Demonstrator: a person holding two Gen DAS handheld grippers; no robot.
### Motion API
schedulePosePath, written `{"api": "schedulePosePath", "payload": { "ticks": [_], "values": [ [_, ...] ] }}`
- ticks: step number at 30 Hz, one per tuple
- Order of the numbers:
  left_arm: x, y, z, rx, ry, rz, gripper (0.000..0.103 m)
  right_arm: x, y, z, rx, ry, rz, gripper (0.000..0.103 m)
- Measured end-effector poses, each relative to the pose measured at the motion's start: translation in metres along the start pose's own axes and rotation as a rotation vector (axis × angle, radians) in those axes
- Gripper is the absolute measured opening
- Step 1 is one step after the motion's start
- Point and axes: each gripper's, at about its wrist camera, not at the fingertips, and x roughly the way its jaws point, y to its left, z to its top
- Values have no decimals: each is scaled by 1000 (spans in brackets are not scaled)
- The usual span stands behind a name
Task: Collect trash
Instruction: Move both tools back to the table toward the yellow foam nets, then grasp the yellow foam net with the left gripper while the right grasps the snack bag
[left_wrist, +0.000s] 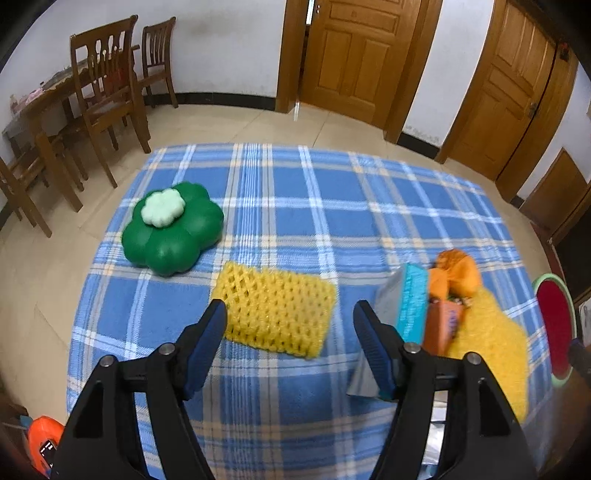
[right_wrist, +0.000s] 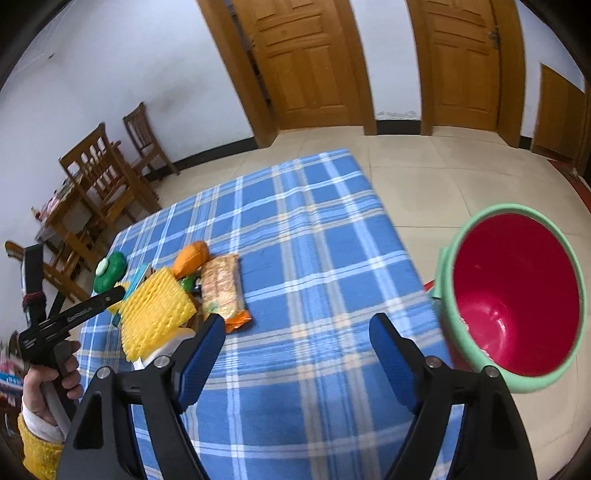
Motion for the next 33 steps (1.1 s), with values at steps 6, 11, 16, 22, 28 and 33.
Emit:
{"api": "schedulePosePath", "payload": {
  "ticks": [6, 11, 16, 22, 28, 33],
  "values": [
    [20, 2, -3, 11, 20, 23, 72, 24, 17, 2, -50, 54, 19, 83],
    [22, 13, -2, -11, -3, 38, 72, 37, 27, 3, -85, 88, 42, 83],
    [21, 19, -3, -32, -23, 23, 66, 49, 37, 2, -114, 116, 68, 83],
    [18, 27, -3, -60, -46, 29, 38, 62, 46, 4, -125, 136, 87, 83],
    [11, 38, -7, -118, -57, -22, 28, 74, 55, 4, -149, 149, 90, 83],
    [1, 37, -12, -143, -69, -79, 26, 83, 62, 5, -164, 146, 74, 80]
  ]
}}
